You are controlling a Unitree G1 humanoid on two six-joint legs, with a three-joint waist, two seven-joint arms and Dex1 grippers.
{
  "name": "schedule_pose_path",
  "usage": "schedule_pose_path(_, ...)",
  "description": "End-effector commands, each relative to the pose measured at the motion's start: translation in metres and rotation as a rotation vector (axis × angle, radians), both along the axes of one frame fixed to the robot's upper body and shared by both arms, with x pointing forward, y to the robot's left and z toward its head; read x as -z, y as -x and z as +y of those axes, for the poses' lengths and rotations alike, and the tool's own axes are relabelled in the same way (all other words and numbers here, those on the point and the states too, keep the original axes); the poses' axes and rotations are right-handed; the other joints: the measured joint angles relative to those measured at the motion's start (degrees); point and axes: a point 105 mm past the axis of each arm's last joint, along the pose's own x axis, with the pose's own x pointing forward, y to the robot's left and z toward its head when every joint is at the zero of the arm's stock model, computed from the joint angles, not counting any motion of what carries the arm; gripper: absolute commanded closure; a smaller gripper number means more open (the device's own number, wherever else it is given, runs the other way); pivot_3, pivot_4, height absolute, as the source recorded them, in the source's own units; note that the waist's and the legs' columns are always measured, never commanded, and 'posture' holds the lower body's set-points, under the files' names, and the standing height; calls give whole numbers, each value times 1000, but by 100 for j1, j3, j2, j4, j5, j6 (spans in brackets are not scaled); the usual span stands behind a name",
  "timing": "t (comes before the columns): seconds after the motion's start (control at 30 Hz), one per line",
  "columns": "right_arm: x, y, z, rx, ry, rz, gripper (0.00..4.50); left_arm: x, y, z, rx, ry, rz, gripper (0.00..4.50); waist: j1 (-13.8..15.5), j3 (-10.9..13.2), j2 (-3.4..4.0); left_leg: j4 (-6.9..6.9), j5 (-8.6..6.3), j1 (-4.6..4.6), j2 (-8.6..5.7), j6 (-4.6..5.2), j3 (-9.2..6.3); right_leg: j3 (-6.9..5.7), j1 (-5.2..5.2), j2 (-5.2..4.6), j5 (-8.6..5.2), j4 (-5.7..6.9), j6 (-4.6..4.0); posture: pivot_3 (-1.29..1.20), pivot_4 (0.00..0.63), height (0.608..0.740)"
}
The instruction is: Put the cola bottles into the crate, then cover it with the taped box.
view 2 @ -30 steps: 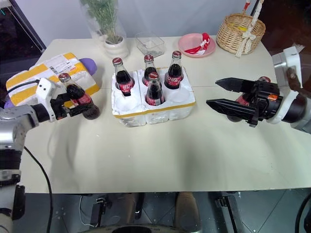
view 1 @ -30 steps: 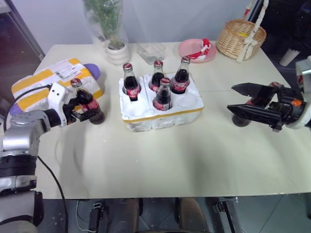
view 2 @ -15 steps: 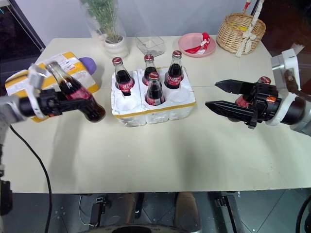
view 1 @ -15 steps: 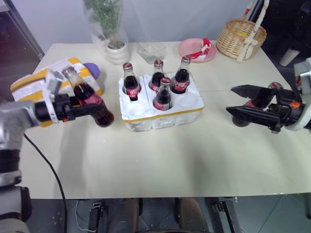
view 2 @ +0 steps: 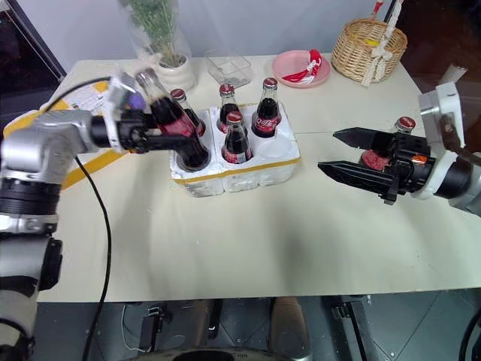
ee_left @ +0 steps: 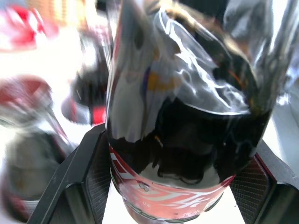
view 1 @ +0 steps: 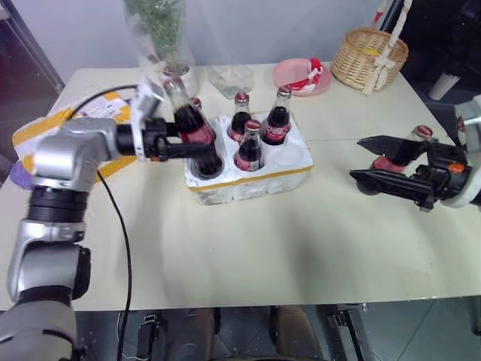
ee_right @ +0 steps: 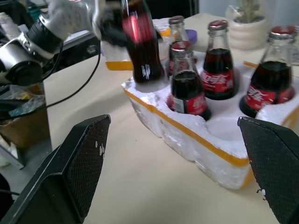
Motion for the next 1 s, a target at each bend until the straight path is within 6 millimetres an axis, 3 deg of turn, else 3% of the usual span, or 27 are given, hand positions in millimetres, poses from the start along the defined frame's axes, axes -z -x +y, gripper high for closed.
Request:
schedule_pose_path(0.03, -10, 9, 0, 1, 0, -51, 0, 4, -5, -1, 10, -113, -142, 1694, 24, 0, 0, -1, 0, 0, 0, 0, 0, 0, 0, 0, 0, -1, 0, 0, 150, 737)
schedule_pose_path(0.2, -6, 10, -2, 24, -12, -45, 0, 13, -6, -15, 17, -65, -118, 1694, 51, 0, -1, 8, 0, -4, -3, 1, -1, 0, 4, -3, 1, -2, 1, 0, 150, 737)
schedule_pose_path(0.27, -5, 10, -1, 25, -13, -43, 0, 19, -4, -16, 18, -70, -117, 659, 47, 0, -1, 9, 0, -4, -2, 1, -1, 0, 4, -3, 1, -1, 1, 0, 150, 737)
schedule_pose_path(0.33, -3, 10, 0, 27, 1, -41, 0, 15, 0, -14, 27, -50, -116, 52, 47, 0, 0, 7, 0, -3, -2, 1, -2, 0, 4, -3, 0, 0, 1, 0, 150, 737)
schedule_pose_path(0.47, -1, 10, -3, 50, 32, -45, 0, -12, 15, 2, 43, 47, -95, 52, 36, 0, 0, 8, 0, -2, -2, 1, -2, 0, 5, -3, 0, 2, 1, 0, 150, 737)
schedule_pose_path(0.7, 7, 36, -26, 121, 79, 1, 0, -68, 79, 56, 122, 140, -5, 52, 17, -1, 1, 0, -3, 1, 4, 5, -2, 0, 0, 2, -4, 9, 1, 0, 150, 737)
schedule_pose_path(0.83, 31, 38, -53, 288, 100, 85, 0, -56, 95, 64, 101, 9, 14, 52, 72, -6, 1, 9, -7, 14, 1, 12, -1, -1, 30, -2, -4, -2, 3, 0, 150, 737)
schedule_pose_path(1.0, 56, 22, -70, 460, 108, 99, 0, -34, 93, 62, 62, -65, -6, 52, 52, -11, -7, 11, -7, 17, 6, 11, 2, 0, 37, -1, -12, -21, -21, 0, 150, 737)
